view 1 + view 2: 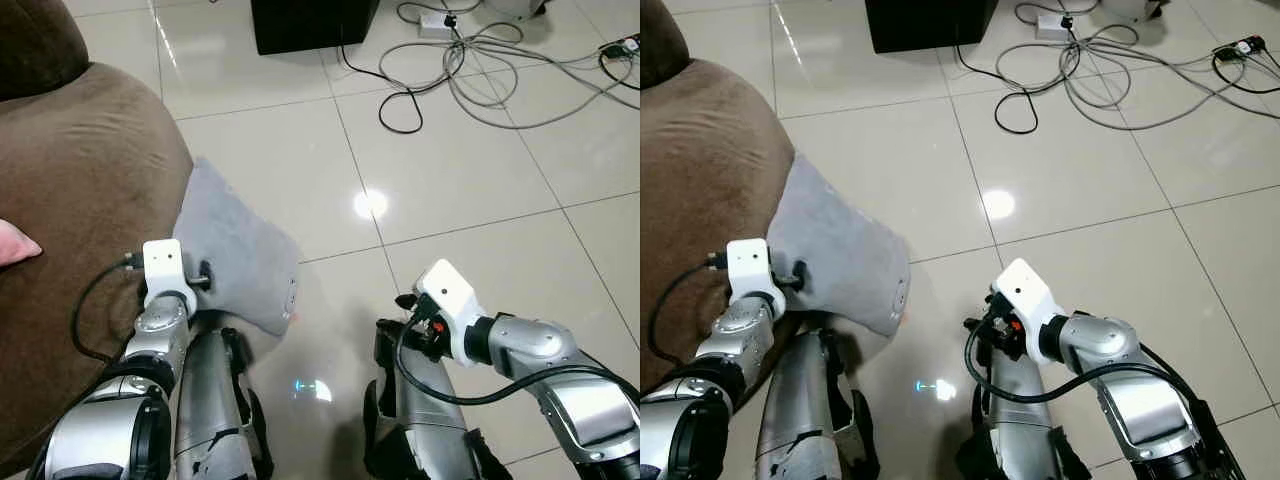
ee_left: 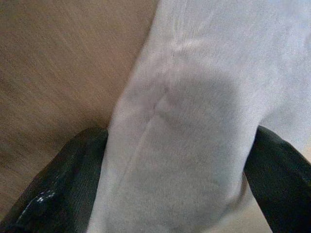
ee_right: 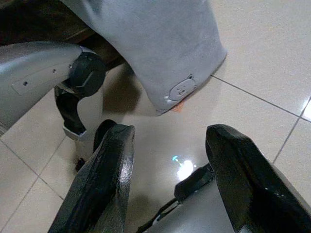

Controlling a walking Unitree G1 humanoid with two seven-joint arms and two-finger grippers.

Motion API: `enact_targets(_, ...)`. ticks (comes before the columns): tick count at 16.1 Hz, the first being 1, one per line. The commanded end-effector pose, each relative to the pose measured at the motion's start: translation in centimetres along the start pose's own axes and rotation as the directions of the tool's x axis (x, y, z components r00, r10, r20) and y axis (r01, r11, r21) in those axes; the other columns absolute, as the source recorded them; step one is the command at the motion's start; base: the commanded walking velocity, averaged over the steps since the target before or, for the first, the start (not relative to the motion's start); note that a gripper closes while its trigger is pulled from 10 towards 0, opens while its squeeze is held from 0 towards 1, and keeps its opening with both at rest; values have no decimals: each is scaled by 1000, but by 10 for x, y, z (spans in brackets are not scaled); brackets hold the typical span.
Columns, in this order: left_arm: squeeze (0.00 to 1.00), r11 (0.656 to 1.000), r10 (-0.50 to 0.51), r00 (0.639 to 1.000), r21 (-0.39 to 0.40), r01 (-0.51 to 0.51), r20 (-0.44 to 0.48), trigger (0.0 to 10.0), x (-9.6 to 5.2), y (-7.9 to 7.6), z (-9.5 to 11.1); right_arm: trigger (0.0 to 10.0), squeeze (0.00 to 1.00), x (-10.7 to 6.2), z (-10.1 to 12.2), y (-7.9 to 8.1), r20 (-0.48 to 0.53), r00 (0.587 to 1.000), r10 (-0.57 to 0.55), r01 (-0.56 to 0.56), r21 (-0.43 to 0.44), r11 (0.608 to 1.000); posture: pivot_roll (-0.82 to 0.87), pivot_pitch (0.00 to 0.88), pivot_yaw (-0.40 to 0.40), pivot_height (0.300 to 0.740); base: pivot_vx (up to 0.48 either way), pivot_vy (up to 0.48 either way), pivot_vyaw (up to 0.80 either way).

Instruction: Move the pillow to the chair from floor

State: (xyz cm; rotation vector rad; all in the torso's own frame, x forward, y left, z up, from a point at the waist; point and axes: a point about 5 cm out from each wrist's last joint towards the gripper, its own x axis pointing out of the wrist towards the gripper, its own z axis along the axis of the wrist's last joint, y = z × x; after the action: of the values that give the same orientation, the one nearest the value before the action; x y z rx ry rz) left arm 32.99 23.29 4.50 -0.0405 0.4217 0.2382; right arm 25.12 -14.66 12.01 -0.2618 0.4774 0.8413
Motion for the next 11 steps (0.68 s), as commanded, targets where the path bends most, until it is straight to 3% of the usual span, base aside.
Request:
enact_targets(1,949,999,-22,995,-38,19,-93,10000,-5,2,-24,10000,0,-1,-8,5,-21,999,29,-29,25,999,-131,353,-25,550,0,0,0)
enact_targets(2,541,998,-64,992,-36,60,-113,10000,-6,-1,-28,10000,0,-2,-10,5,-24,999,32,-32,26,999,-131,353,-25,550,0,0,0)
enact_targets(3,541,997,-71,991,-36,67,-114,10000,-6,-1,-28,10000,0,-3,-10,5,-24,999,33,-32,26,999,-134,353,-22,550,0,0,0)
enact_targets(4,0,994,-111,986,-25,109,-123,8863,-7,-5,-30,10000,0,-4,-12,4,-28,999,30,-29,28,999,-134,350,-23,550,0,0,0)
enact_targets(5,0,992,-122,984,-17,121,-126,1059,-7,-6,-31,10000,0,-4,-13,3,-30,999,29,-28,28,999,-134,350,-23,550,0,0,0)
enact_targets(6,0,991,-137,982,-16,136,-128,0,-7,-7,-31,10000,0,-4,-13,3,-31,999,28,-27,28,999,-134,347,-24,550,0,0,0)
enact_targets(11,0,981,-188,972,21,193,-141,0,-8,-13,-33,10000,0,-3,-15,1,-35,999,25,-24,25,999,-134,342,-26,550,0,0,0)
